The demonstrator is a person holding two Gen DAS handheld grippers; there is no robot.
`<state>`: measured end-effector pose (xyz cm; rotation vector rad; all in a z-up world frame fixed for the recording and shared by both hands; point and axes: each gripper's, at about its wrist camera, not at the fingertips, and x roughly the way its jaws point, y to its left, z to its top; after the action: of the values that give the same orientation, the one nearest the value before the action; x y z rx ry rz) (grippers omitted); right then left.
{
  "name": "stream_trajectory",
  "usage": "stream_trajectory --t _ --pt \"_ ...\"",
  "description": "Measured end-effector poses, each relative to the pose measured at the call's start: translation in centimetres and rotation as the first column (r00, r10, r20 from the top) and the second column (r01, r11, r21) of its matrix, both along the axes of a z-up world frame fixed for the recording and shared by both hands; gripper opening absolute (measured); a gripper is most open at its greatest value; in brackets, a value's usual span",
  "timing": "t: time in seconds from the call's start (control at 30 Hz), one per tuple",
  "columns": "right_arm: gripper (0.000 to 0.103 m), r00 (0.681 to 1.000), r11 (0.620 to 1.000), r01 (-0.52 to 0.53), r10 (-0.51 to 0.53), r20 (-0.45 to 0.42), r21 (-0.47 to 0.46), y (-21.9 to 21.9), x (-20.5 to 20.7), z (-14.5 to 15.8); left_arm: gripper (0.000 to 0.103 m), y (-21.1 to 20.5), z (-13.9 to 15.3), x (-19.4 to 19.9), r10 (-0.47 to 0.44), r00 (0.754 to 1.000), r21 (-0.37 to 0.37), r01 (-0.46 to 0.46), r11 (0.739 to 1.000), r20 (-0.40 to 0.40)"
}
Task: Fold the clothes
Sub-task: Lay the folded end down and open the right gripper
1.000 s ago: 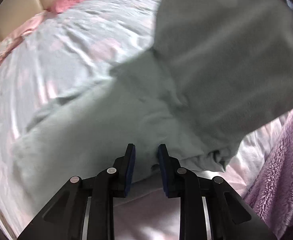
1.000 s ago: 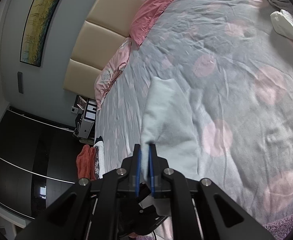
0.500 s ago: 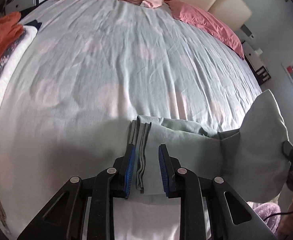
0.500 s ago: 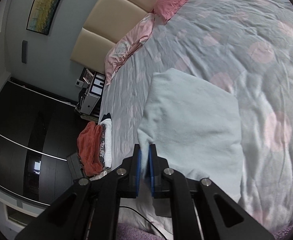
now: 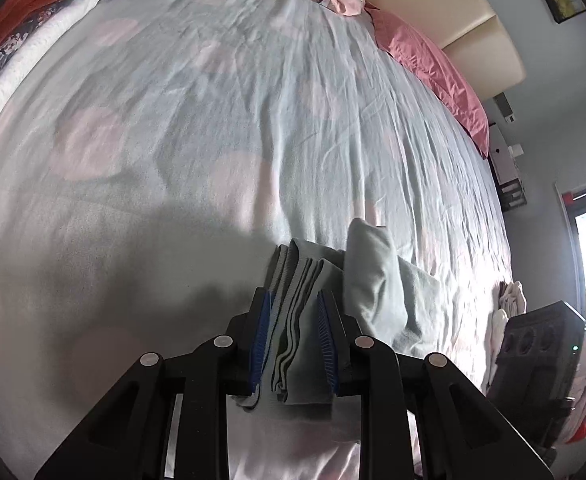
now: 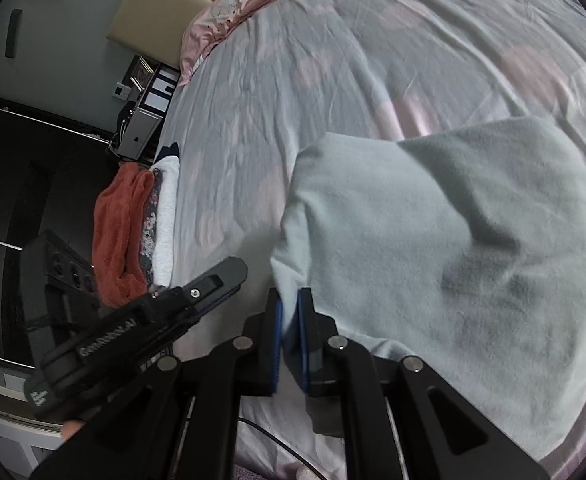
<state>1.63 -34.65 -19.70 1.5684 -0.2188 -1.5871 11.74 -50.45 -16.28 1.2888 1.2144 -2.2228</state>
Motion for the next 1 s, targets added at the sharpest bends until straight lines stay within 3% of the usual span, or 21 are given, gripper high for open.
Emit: stream_trajectory --t 0.27,0.47,0.63,0.83,0.9,1.0 --pt "0.012 0.998 0.998 -0.055 0.055 -0.01 0.04 -1.6 1.0 -3.2 0.025 -0.1 -1.1 -0.7 -0.018 1.0 0.009 0.018 1.0 0.016" --pt "0.024 0.994 0.993 -0.112 0.112 -0.009 0.024 -0.7 1.7 -1.1 0.025 0.9 -0.1 -0.8 -0.057 0.998 -0.028 0.056 0.998 -0.028" --pt "0.025 0.997 0.998 -0.058 0.057 -0.043 -0.027 4.5 0.7 2.2 0.025 3.4 1.3 -1.0 -0.145 0.988 -0.081 0.141 0.987 -0.045" --pt "0.023 0.983 0.997 0.072 -0.068 -0.171 0.02 13.2 -1.5 4.1 0.025 8.2 2.3 -2.5 -0.31 0.95 -0.149 0.304 0.941 -0.021" --pt "0.021 0.979 0.994 0.106 -0.1 -0.175 0.031 15.6 -2.1 3.6 0.025 9.9 1.8 -3.2 -0.363 0.931 -0.172 0.362 0.916 0.027" --pt "0.021 0.987 0.994 0.111 -0.11 -0.114 0.007 17.8 -2.5 1.9 0.025 11.5 0.3 -3.6 -0.403 0.901 -0.19 0.429 0.883 0.161"
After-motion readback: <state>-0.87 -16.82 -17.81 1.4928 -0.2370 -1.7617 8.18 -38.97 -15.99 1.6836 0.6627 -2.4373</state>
